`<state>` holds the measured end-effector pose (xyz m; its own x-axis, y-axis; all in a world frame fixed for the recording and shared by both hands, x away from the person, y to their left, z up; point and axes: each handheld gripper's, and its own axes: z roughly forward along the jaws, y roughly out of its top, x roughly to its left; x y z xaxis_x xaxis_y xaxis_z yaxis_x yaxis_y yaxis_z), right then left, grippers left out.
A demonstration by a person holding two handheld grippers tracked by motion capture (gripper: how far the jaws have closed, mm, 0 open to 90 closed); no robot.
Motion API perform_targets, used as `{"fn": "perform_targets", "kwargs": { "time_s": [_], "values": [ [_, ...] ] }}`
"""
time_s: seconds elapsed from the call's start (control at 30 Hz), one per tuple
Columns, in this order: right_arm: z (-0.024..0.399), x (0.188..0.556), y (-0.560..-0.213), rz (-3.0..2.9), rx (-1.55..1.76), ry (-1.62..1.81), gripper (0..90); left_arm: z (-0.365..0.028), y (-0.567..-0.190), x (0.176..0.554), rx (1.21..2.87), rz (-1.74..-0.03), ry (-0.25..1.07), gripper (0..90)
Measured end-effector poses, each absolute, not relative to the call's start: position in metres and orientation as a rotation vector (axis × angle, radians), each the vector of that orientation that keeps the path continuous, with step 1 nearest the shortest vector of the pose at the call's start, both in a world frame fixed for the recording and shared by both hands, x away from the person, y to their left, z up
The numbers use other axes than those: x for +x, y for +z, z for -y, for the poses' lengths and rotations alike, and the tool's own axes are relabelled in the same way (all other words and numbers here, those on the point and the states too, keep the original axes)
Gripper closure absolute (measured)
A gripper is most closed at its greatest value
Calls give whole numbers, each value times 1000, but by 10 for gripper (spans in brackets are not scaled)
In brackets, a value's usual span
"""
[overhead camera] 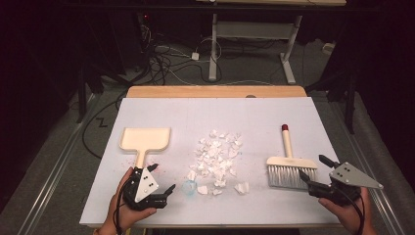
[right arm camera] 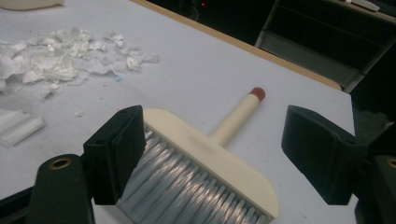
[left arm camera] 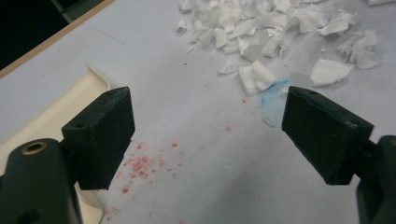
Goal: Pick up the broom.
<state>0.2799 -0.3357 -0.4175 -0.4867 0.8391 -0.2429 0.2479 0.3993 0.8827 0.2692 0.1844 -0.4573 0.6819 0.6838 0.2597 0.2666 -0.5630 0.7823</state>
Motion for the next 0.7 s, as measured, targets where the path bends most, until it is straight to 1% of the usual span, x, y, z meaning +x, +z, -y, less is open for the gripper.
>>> {"fn": "perform_targets", "kwargs": {
  "time_s": [0.5,0.7],
  "values": [
    [331,283,-418,-1936,973,1028,227,-184,-461,266,2175,-718,715,167],
    [330,291,-417,-1924,1002,1012,227,-184,-462,266,2181,-728,716,167]
  ]
}}
